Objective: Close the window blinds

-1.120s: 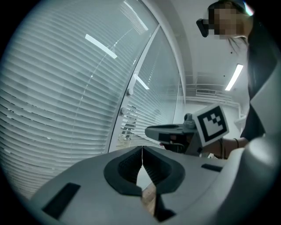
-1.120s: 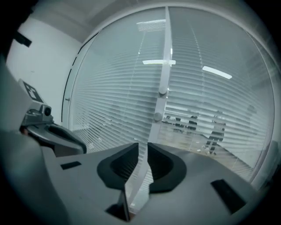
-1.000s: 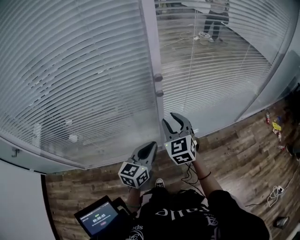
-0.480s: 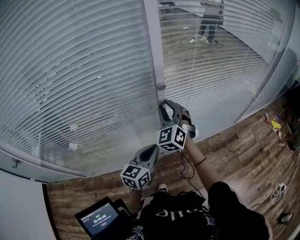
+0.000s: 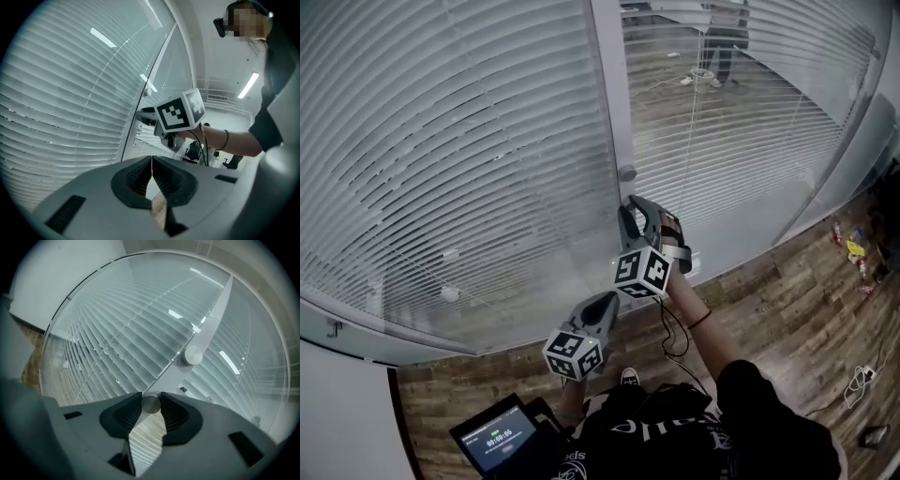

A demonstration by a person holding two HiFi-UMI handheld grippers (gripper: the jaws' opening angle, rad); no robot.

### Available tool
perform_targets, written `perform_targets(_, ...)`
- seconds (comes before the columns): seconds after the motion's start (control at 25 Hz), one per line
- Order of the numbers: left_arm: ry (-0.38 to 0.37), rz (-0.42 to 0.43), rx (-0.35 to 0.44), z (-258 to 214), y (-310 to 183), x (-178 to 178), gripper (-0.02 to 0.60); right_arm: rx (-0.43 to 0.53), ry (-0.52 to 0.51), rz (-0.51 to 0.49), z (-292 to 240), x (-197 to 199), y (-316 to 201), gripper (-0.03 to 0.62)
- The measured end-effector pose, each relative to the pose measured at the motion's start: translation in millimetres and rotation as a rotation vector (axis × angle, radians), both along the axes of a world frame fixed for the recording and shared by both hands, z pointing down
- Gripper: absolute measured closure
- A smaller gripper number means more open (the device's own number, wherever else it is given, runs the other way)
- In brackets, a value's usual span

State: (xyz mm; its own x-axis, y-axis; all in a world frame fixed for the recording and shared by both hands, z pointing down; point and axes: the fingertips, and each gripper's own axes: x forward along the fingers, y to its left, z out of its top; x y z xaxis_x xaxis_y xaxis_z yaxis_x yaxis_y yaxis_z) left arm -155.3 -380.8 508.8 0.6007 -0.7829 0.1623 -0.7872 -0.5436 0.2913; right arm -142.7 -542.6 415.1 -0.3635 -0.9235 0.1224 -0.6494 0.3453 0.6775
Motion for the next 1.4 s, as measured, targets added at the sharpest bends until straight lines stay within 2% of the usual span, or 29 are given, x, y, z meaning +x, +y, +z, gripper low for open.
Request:
perform_targets(0.08, -0.001, -0.003, -0.002, 0.3, -1.0, -0.4, 0.577, -0.075, -0.139, -0.002, -1.4, 3.4, -2.0, 0.457)
perform_targets(0.28, -0.002, -0.015, -0.002, 0.4, -4.1, -4.8, 0.577, -0.277, -0.571, 0.026, -2.9, 11.0, -9.8, 0.458)
perform_targets(0.44, -0.002, -0.021, 0.002, -0.9, -2.0, -5.3, 0.577, -0.574, -1.061, 0.022, 1.3, 20.9, -13.8, 0.459)
perform_targets(0.72, 0.0, -0.012, 0.002, 0.0, -3.8, 0.1, 0.577, -1.005, -1.765, -0.058, 11.3, 25.1, -18.7, 0.459)
perform_targets(0.76, -0.001, -0.01, 0.003, 0.1, -3.3, 1.1, 0.577, -1.04, -1.83, -0.078, 12.4, 25.5, -18.6, 0.459)
perform_targets(0.8, -0.003, -0.008, 0.004, 0.2, -3.0, 1.9, 0.577, -1.047, -1.842, -0.101, 12.1, 25.4, -18.5, 0.459)
perform_targets(0.84, -0.004, -0.006, 0.004, 0.1, -2.7, 2.5, 0.577, -1.026, -1.799, -0.124, 10.5, 24.6, -17.8, 0.459)
perform_targets(0.92, -0.005, -0.006, 0.002, -0.4, -2.7, 3.6, 0.577, -0.939, -1.603, -0.152, 7.6, 21.9, -14.8, 0.457)
perform_targets(1.0, -0.006, -0.009, -0.001, -0.4, -3.1, 3.8, 0.577, -0.806, -1.328, -0.135, 9.5, 21.3, -11.1, 0.436)
perform_targets(1.08, -0.006, -0.013, -0.005, 0.6, -3.5, 2.9, 0.577, -0.623, -1.02, -0.088, 8.9, 25.0, -8.0, 0.401)
perform_targets(1.2, -0.005, -0.021, -0.013, 1.9, -5.3, 1.2, 0.577, -0.366, -0.556, -0.038, -0.3, 22.6, -4.2, 0.401)
perform_targets(1.28, 0.001, -0.025, -0.018, 2.1, -6.2, 1.5, 0.577, -0.249, -0.284, -0.032, -2.4, 14.1, -0.6, 0.401)
perform_targets(1.36, 0.004, -0.029, -0.019, 1.8, -5.9, 2.3, 0.577, -0.193, -0.102, -0.017, 3.8, 9.1, 1.3, 0.402)
perform_targets(1.4, 0.003, -0.031, -0.019, 1.9, -5.7, 2.3, 0.577, -0.172, -0.055, -0.002, 6.3, 9.1, 1.2, 0.404)
